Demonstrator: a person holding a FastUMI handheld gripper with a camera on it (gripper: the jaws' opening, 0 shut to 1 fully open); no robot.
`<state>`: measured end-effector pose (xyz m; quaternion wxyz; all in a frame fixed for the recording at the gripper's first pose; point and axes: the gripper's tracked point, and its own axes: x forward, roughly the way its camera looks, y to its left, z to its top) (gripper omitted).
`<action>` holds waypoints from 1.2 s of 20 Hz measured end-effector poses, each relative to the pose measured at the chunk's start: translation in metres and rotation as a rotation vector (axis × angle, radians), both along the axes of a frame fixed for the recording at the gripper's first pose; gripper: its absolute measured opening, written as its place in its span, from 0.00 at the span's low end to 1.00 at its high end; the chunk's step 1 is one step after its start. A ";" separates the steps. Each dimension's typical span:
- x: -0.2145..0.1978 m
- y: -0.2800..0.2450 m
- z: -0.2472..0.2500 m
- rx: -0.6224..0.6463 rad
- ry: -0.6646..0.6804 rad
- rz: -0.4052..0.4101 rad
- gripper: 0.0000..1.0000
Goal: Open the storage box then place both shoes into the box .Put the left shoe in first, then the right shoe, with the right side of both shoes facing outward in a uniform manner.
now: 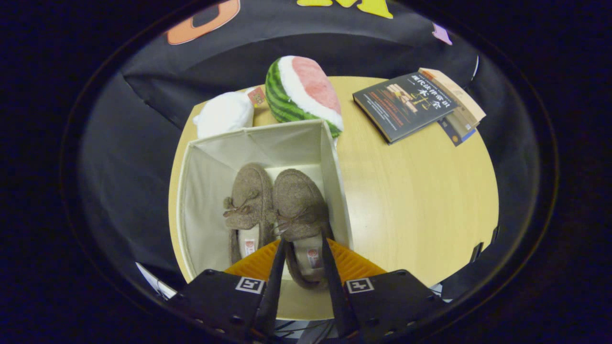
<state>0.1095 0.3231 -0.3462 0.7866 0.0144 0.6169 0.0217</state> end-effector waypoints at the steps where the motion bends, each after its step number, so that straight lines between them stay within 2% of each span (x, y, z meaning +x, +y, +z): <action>1: 0.000 0.001 0.010 0.001 -0.035 0.016 0.58; 5: -0.009 0.010 0.059 0.065 -0.161 0.092 0.86; 7: -0.014 0.001 0.083 0.057 -0.232 0.102 0.99; 13: -0.022 -0.027 0.182 0.037 -0.538 0.142 0.97; 18: -0.032 -0.065 0.281 0.036 -0.810 0.104 0.97; 24: -0.056 -0.103 0.366 0.049 -0.982 0.079 0.97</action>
